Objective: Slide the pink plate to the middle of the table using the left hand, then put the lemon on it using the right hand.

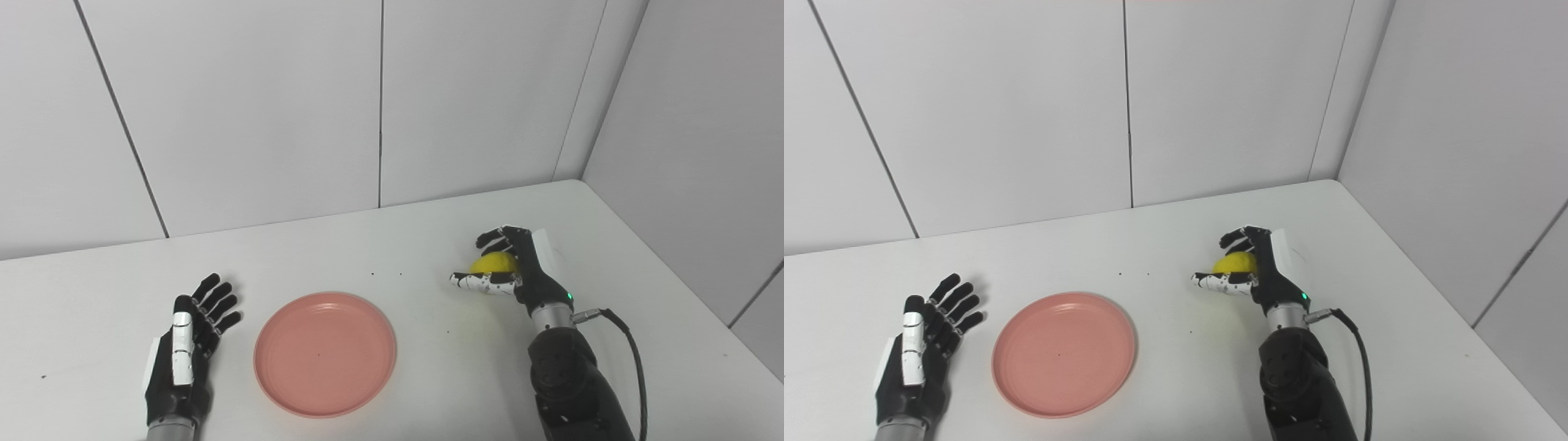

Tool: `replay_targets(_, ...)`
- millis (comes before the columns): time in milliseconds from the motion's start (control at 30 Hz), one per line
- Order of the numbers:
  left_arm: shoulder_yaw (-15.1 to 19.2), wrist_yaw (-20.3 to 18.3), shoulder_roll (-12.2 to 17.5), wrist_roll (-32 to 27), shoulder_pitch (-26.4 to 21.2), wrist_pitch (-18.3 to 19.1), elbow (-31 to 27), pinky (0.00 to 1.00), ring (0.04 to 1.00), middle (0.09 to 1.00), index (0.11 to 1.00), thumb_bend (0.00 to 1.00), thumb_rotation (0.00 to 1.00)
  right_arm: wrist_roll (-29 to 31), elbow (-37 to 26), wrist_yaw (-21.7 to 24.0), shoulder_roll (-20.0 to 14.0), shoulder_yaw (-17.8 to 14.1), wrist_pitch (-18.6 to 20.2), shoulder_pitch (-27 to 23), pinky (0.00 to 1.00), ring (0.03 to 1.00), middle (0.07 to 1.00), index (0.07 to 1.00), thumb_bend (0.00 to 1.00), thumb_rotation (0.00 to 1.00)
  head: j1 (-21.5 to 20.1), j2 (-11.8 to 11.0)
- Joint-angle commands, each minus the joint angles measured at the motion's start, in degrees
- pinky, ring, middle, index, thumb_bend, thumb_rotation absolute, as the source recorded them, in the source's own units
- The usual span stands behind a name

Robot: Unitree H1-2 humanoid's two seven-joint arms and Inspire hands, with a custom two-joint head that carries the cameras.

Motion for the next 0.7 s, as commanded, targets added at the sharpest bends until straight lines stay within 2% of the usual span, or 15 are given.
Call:
replay_targets(0, -0.78, 0.57, -0.50, 1.32, -0.81, -0.36, -2.40, 0.80, 0.847, 0.852, 0.832, 0.68, 1.00, 0.56, -3.32, -0.30, -0.70, 1.59, -2.73, -1.70, 0.37, 0.420, 0.462, 0.529, 0.52, 0.00, 0.96, 0.02)
replay_targets(200, -1.99, 1.06, -1.13, 1.96, 0.03, 1.28, -5.41, 0.85, 0.877, 0.879, 0.865, 0.64, 1.00, 1.57, -3.96, -0.05, -1.33, 6.18, -4.64, -2.40, 0.36, 0.413, 0.478, 0.529, 0.52, 0.00, 5.88, 0.33)
replay_targets(300, -2.54, 1.82, -1.80, 2.38, 0.49, 1.78, -6.54, 0.87, 0.891, 0.890, 0.877, 0.62, 1.00, 2.43, -4.19, 1.03, -1.56, 8.13, -4.87, -2.73, 0.37, 0.412, 0.481, 0.529, 0.52, 0.00, 9.90, 0.41)
replay_targets(433, -3.28, 2.78, -2.44, 3.86, 1.02, 1.97, -7.26, 0.90, 0.895, 0.890, 0.879, 0.62, 1.00, 3.61, -4.45, 2.72, -0.69, 10.57, -3.76, -3.58, 0.33, 0.394, 0.469, 0.541, 0.51, 0.00, 13.05, 0.57)
replay_targets(533, -3.92, 3.26, -2.62, 5.55, 1.27, 1.64, -7.29, 0.92, 0.901, 0.895, 0.887, 0.63, 1.00, 4.45, -3.57, 3.53, -0.35, 12.84, -5.41, -4.30, 0.32, 0.388, 0.468, 0.546, 0.51, 0.00, 14.92, 0.70)
replay_targets(667, -4.21, 3.76, -3.05, 6.12, 1.36, 1.24, -7.06, 0.94, 0.910, 0.903, 0.895, 0.63, 1.00, 2.45, -2.10, 4.03, 0.48, 16.83, -5.20, -5.40, 0.34, 0.394, 0.467, 0.544, 0.51, 0.00, 18.26, 0.80)
